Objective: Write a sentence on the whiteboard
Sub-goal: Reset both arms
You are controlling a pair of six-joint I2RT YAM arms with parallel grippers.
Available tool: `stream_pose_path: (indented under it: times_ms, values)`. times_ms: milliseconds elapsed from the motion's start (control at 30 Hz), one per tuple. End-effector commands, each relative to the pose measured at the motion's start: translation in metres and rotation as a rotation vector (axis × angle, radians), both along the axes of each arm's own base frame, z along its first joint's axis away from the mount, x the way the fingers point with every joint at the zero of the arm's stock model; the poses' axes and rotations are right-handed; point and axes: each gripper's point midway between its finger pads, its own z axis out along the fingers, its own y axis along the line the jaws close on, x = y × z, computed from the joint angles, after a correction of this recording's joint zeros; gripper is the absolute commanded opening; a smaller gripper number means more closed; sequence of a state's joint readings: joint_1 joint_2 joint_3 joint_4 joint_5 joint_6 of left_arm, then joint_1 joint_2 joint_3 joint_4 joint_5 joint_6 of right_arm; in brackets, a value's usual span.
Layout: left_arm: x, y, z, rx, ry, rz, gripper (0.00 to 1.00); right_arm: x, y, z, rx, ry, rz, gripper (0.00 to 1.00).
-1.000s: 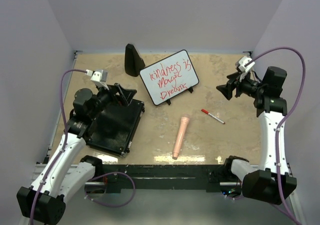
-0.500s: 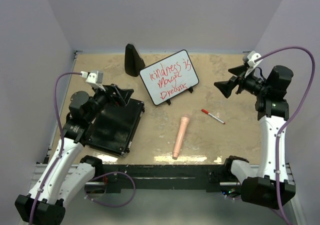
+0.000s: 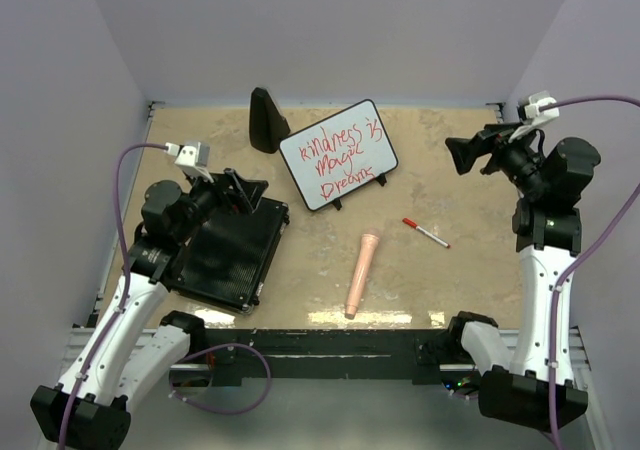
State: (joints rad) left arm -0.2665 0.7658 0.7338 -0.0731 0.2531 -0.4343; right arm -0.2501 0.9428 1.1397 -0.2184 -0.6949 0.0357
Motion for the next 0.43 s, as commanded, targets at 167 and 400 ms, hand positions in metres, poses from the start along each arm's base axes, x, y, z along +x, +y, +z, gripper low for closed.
stream_pose_path:
  times_ms: [167, 400]
  values:
    - [0.005, 0.005, 0.019, 0.015, -0.048, 0.022, 1.0, 0.007, -0.021, 0.021, 0.054, -0.068, -0.149, 0.99]
    - [0.006, 0.005, 0.02, 0.023, -0.047, 0.026, 1.0, 0.014, -0.028, 0.02, 0.062, -0.068, -0.182, 0.99]
